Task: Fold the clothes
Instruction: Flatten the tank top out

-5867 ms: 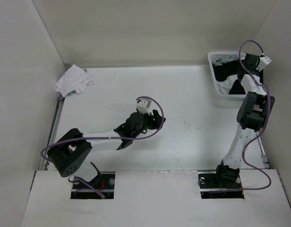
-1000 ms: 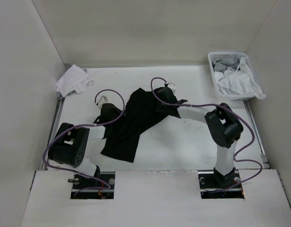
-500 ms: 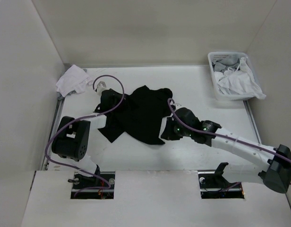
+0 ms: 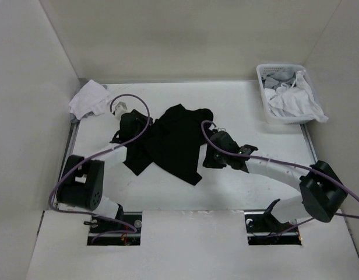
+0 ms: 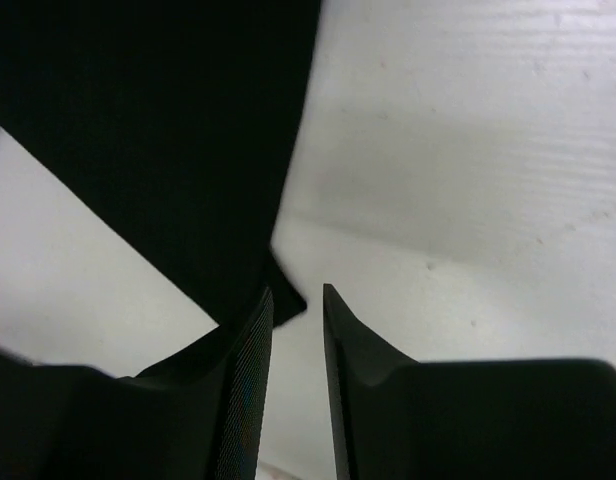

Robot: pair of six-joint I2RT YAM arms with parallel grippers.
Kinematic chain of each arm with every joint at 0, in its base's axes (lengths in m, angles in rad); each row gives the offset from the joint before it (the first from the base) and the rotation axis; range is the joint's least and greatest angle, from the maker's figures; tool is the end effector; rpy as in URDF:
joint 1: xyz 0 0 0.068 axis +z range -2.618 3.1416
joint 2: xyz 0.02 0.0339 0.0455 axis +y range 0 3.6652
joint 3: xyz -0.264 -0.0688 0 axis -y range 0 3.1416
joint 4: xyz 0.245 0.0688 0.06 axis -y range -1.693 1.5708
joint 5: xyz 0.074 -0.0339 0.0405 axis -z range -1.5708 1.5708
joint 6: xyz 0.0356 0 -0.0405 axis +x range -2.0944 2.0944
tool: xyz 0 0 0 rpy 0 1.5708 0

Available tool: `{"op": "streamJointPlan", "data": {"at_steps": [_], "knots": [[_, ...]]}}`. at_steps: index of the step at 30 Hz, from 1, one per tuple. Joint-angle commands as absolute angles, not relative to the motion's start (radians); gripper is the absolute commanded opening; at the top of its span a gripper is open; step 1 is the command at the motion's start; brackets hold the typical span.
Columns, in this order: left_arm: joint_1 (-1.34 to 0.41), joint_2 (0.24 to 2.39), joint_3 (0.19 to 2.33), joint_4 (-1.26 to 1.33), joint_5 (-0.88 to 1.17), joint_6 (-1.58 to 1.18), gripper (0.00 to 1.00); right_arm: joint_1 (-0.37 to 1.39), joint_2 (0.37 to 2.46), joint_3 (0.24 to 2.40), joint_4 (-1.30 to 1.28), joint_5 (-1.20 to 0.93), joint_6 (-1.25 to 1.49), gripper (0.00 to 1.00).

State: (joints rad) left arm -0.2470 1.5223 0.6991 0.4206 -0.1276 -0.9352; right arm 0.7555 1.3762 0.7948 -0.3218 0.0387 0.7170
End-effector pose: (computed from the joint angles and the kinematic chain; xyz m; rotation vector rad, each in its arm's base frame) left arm 0.3098 -0.0734 0.1955 -0.7637 1.8776 -0.6386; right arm 0.2007 0.1872 0.2021 -0.0322 2.5652 0.5606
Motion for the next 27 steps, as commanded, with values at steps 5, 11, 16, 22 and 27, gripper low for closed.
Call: {"op": "streamJointPlan", "data": {"at_steps": [5, 11, 16, 22, 27], "knots": [[-0.275, 1.178, 0.436, 0.264, -0.19, -0.85, 0.36, 0.918, 1.388, 0.765, -0.201, 0.15, 0.594, 0.49], [-0.32, 1.079, 0.347, 0.154, -0.187, -0.861, 0.35, 0.921, 1.532, 0.865, -0.124, 0.172, 0.598, 0.53], [-0.338, 0.928, 0.299, 0.019, -0.209, -0.871, 0.35, 0.894, 1.647, 0.929, -0.141, 0.239, 0.649, 0.49], [-0.36, 0.874, 0.25, -0.072, -0.189, -0.888, 0.34, 0.892, 1.729, 0.972, -0.164, 0.252, 0.693, 0.37], [-0.328, 0.899, 0.219, -0.055, -0.186, -0.9, 0.32, 0.938, 1.578, 0.899, -0.103, 0.363, 0.707, 0.03]]}}
